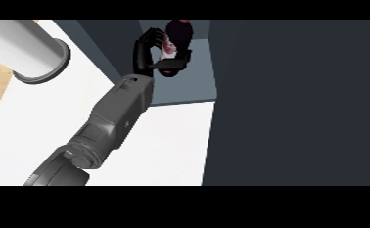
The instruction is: Pick up the wine, place it into the cabinet and close the cabinet
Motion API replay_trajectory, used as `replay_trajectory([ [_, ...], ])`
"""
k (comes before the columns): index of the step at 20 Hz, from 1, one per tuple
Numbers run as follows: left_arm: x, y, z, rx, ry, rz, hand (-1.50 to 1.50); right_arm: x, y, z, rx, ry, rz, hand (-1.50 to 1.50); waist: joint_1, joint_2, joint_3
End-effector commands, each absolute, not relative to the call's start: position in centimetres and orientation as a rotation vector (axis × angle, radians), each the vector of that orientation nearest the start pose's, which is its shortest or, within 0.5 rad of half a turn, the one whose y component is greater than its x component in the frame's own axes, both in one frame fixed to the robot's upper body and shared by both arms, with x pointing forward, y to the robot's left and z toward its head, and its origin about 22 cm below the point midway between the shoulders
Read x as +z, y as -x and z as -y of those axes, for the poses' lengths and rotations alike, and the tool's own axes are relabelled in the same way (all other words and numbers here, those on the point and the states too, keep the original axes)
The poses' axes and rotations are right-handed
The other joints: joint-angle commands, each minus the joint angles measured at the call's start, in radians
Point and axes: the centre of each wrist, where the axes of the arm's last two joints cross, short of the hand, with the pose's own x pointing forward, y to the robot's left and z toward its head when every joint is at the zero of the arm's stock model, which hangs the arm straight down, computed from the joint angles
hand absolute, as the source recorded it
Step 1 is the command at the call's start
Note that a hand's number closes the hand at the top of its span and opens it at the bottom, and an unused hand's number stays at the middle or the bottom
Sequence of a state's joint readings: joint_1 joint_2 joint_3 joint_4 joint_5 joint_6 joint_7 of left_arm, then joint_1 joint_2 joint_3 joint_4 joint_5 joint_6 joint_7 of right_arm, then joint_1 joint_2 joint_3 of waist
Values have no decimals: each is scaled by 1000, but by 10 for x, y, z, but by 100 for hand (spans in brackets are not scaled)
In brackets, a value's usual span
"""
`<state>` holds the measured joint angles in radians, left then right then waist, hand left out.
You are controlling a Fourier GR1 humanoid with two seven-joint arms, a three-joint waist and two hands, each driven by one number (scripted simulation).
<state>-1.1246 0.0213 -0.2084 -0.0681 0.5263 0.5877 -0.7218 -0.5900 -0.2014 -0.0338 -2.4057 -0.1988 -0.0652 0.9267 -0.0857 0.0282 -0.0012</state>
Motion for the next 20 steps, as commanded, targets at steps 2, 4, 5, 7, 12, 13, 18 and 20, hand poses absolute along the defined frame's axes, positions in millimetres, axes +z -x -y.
replay_trajectory([
  [2, -1, -418, -121, -23, -463, 1726, 150, 283, -164, 202, 318, -257, 1992, -150, -1, 0, -1],
  [4, -8, -413, -118, -11, -491, 1736, 150, 289, -171, 203, 306, -264, 2020, -150, -6, 5, -1],
  [5, 1, -420, -124, 13, -457, 1732, 150, 287, -168, 204, 326, -280, 2011, -150, -20, 11, -1],
  [7, 8, -422, -118, 86, -379, 1731, 150, 289, -169, 199, 307, -278, 2016, -150, -15, 9, -2],
  [12, -10, -411, -118, 214, -203, 1682, 150, 288, -171, 196, 320, -281, 2024, -150, -24, 10, -3],
  [13, -27, -401, -126, 203, -186, 1681, 150, 285, -165, 199, 323, -296, 2007, -150, -19, 6, -2],
  [18, -28, -401, -126, 264, -124, 1628, 150, 285, -175, 196, 328, -313, 2026, -150, -48, 14, -2],
  [20, -37, -395, -130, 290, -112, 1608, 150, 283, -168, 198, 344, -323, 1998, -150, -55, 9, -2],
])
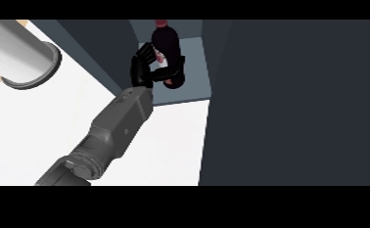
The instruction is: Pick up the wine, place it into the cabinet and close the cabinet
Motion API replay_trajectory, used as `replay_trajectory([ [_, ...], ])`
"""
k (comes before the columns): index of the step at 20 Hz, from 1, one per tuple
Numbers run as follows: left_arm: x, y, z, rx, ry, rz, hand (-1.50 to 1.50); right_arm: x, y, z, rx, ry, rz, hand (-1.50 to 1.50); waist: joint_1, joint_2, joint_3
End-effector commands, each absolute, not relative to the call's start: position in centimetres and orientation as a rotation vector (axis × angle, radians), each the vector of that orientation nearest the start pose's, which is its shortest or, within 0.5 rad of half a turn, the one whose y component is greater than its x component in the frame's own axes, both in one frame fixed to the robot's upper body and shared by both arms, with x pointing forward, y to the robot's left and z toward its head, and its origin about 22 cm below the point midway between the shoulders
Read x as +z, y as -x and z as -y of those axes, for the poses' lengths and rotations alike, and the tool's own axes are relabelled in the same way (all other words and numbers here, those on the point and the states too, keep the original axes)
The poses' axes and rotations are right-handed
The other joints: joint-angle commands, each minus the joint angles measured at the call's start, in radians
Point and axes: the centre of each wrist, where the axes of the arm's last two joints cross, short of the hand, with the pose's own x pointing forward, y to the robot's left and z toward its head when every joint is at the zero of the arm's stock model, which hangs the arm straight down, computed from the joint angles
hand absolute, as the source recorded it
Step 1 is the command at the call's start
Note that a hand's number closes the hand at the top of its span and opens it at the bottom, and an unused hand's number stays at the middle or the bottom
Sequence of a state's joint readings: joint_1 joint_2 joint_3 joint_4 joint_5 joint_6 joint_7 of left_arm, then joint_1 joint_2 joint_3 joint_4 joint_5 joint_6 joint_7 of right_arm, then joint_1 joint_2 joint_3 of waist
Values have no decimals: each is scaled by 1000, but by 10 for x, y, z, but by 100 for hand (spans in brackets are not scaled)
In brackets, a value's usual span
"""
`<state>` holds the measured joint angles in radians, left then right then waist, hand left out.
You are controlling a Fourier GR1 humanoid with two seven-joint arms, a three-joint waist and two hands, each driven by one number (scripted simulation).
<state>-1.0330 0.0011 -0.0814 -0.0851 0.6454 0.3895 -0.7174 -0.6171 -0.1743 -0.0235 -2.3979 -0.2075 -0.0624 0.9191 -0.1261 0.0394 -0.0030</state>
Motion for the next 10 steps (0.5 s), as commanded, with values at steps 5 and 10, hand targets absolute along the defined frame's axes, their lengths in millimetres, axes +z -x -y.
replay_trajectory([
  [5, -54, -383, -138, 309, -87, 1632, 150, 282, -174, 195, 342, -336, 2011, -150, -23, -2, -1],
  [10, -72, -369, -146, 313, -84, 1570, 150, 286, -179, 193, 332, -339, 2021, -150, -37, -2, -2],
])
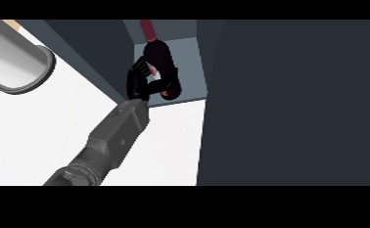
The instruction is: Pick up the wine, place it into the cabinet and close the cabinet
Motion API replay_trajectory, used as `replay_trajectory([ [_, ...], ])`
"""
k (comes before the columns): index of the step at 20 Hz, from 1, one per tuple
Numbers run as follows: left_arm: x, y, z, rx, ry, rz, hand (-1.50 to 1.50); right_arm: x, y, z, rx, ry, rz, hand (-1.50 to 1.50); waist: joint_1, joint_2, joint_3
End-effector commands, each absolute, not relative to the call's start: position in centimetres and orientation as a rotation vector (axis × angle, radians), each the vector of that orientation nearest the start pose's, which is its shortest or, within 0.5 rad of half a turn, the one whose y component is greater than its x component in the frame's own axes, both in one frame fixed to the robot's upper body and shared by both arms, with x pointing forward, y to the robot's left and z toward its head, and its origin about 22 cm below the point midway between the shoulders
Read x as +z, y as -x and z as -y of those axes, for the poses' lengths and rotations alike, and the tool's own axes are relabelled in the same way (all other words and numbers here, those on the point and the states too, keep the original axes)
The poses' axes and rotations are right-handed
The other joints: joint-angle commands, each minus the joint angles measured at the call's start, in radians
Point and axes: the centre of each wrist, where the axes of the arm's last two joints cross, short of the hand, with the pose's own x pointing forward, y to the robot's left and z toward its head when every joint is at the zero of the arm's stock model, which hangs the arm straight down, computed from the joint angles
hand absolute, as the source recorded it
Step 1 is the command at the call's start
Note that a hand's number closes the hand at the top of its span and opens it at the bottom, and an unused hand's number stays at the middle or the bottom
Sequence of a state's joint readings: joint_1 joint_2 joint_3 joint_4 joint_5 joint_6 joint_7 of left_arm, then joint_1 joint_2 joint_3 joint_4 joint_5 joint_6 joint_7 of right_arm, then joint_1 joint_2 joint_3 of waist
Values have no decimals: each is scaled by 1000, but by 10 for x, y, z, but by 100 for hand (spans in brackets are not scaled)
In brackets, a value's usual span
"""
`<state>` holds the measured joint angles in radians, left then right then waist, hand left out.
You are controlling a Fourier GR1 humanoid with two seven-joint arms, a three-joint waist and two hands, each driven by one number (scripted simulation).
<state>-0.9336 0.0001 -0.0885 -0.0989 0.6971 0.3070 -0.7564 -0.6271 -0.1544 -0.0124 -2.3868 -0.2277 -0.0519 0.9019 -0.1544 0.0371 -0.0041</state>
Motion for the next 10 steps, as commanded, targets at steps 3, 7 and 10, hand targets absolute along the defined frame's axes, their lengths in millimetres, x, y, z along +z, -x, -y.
replay_trajectory([
  [3, -69, -372, -144, 308, -106, 1565, 150, 292, -178, 191, 324, -367, 1997, -150, -15, -4, -2],
  [7, -85, -358, -151, 298, -137, 1550, 150, 285, -178, 189, 378, -370, 1999, -150, -34, 2, -2],
  [10, -75, -366, -146, 291, -160, 1567, 150, 280, -179, 192, 357, -370, 2003, -150, -33, 1, 0],
])
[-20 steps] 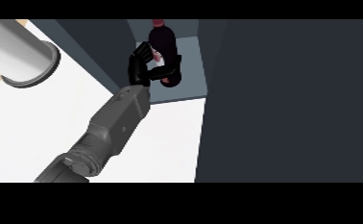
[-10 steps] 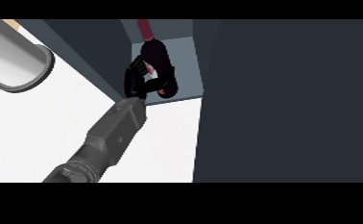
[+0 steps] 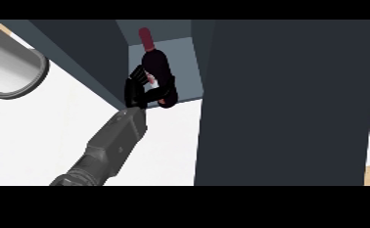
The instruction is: Pick up the wine, place it into the cabinet and close the cabinet
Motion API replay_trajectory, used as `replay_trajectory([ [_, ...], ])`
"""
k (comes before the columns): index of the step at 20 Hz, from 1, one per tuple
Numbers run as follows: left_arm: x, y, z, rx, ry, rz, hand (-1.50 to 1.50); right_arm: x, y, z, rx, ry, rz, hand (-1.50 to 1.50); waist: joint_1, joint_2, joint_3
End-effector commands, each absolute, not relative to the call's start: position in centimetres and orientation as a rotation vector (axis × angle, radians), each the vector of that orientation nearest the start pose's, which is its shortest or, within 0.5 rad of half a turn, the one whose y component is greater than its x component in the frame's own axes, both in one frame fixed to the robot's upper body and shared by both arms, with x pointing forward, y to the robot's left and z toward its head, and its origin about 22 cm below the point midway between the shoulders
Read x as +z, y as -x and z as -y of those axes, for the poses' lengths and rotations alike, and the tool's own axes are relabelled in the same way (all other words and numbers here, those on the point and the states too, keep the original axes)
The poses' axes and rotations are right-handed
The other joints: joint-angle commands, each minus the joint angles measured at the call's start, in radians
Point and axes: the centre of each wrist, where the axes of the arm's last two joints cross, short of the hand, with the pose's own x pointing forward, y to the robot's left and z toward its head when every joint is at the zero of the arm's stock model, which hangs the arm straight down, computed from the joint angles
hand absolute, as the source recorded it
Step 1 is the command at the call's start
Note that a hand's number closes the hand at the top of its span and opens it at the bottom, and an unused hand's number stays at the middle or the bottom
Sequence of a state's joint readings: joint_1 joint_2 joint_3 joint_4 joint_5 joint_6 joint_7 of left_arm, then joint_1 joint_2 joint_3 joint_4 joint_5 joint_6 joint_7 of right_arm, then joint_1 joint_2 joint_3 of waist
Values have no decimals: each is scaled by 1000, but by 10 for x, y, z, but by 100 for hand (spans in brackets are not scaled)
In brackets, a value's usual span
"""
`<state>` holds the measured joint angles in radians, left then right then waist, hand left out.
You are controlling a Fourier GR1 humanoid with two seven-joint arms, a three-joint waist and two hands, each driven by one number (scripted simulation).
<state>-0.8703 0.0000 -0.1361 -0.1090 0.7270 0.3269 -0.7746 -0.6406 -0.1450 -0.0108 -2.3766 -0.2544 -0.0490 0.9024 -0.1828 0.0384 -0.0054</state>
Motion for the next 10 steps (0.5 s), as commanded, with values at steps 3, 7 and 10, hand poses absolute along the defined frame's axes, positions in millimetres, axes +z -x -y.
replay_trajectory([
  [3, -76, -365, -145, 295, -157, 1585, 150, 288, -181, 191, 359, -386, 2003, -150, -6, 0, -1],
  [7, -61, -376, -138, 295, -153, 1608, 150, 284, -187, 194, 342, -376, 2009, -150, -1, 6, 1],
  [10, -59, -378, -136, 309, -180, 1585, 150, 287, -185, 198, 319, -360, 2014, -150, -1, 1, 1],
])
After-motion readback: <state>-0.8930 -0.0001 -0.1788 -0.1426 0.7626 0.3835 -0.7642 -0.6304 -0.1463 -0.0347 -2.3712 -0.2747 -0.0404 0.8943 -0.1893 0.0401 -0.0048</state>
